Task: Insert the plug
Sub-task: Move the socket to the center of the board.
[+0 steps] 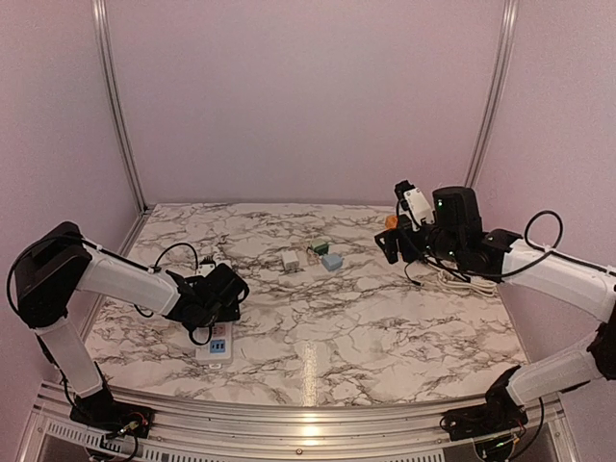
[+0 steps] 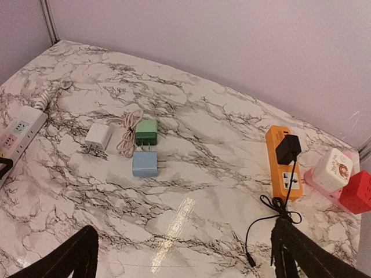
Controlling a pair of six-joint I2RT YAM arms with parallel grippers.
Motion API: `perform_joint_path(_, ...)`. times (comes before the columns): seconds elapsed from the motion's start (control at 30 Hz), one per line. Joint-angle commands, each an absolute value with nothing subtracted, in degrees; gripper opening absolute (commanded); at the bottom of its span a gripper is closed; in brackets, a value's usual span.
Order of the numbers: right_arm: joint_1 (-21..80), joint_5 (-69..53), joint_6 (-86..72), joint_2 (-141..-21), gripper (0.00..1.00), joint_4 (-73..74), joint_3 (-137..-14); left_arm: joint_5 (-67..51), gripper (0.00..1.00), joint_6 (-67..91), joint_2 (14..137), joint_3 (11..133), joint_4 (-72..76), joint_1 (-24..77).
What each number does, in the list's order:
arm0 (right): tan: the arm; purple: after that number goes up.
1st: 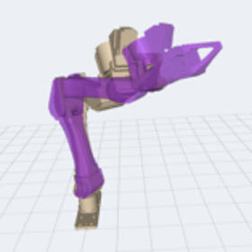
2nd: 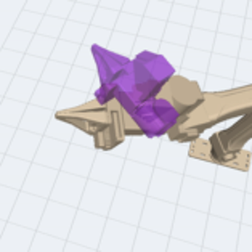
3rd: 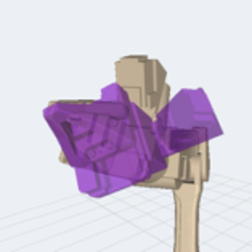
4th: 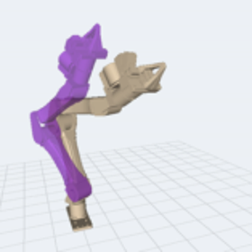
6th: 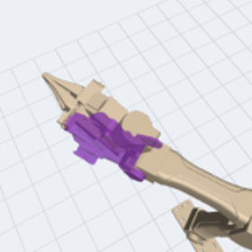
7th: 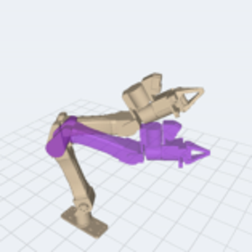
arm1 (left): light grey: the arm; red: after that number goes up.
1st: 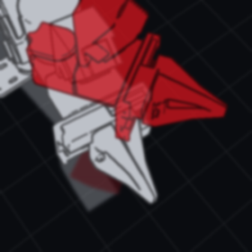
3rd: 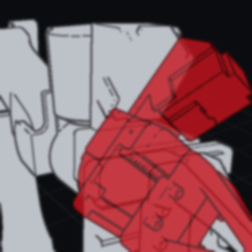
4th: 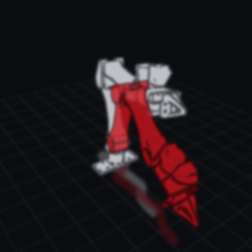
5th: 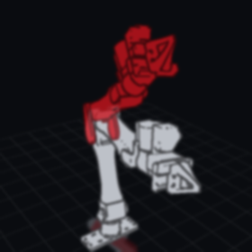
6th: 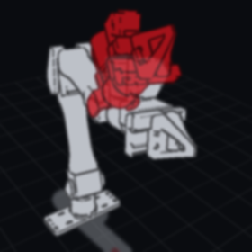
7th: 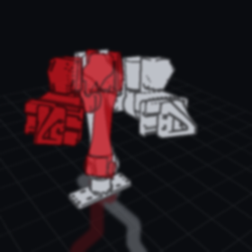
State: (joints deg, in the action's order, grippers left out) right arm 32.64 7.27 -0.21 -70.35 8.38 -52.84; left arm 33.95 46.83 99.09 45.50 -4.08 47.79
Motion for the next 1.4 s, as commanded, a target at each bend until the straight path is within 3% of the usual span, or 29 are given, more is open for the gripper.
perform_joint_path(0.0,33.7,3.1,-0.1,-76.8,0.99,9.8,-56.6,22.7,0.78,49.4,104.2,45.3,-3.0,48.7)
perform_joint_path(0.63,34.2,-3.0,3.2,-112.8,0.80,14.7,-80.3,22.5,0.80,41.2,110.5,52.0,-3.6,52.9)
perform_joint_path(1.1,34.2,-1.9,1.7,-123.6,0.74,16.4,-91.0,21.6,0.89,39.7,112.0,53.7,-3.8,54.3)
perform_joint_path(1.37,34.2,-0.8,1.7,-126.1,0.69,16.2,-92.8,21.7,0.99,40.2,109.9,52.2,-3.1,54.2)
